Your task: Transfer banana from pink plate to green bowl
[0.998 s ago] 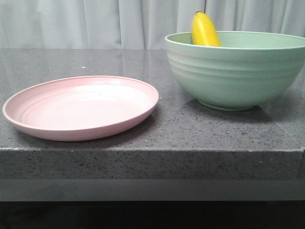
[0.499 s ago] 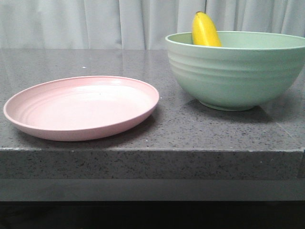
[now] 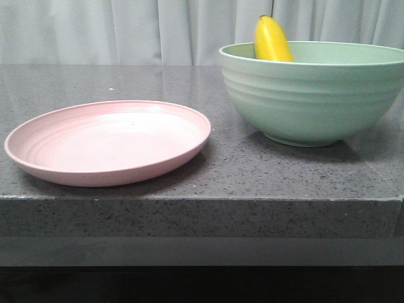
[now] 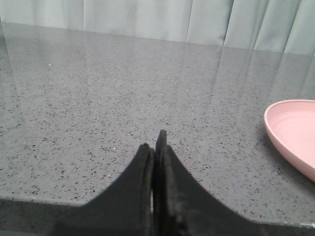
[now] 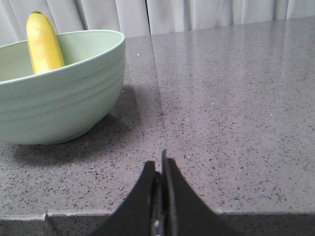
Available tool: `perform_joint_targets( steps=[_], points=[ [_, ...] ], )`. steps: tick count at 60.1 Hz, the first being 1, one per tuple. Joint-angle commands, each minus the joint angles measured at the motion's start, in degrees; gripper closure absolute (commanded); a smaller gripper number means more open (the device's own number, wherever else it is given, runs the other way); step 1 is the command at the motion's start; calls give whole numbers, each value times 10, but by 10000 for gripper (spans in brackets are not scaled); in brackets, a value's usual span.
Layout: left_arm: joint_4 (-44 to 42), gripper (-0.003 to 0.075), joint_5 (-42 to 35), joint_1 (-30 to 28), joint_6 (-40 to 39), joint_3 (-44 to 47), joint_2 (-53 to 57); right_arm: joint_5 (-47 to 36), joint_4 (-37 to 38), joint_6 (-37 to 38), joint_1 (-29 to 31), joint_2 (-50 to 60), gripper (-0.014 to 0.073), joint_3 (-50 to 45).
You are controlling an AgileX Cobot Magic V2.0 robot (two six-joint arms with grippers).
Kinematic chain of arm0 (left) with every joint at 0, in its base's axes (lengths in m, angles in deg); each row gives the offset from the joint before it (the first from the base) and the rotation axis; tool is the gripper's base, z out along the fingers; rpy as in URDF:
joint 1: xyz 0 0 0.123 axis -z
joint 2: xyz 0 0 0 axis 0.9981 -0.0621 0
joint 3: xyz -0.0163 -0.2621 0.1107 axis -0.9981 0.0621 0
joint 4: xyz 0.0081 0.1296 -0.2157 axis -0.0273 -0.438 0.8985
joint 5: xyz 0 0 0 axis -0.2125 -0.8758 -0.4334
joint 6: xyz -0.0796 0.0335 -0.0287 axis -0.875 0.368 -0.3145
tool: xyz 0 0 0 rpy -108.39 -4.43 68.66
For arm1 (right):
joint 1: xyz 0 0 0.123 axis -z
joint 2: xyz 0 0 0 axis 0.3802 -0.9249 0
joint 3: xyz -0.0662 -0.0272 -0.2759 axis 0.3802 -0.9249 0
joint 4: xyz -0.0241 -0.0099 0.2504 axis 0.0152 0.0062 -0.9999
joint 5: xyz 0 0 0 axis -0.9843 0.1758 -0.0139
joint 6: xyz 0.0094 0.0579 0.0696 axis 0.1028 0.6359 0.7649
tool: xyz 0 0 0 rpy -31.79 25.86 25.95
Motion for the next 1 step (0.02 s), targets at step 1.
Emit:
perform_joint_targets(
  steps=[1],
  points=[
    [4, 741, -49, -1, -1, 3, 11, -44, 6, -3, 4, 13, 652, -1]
  ],
)
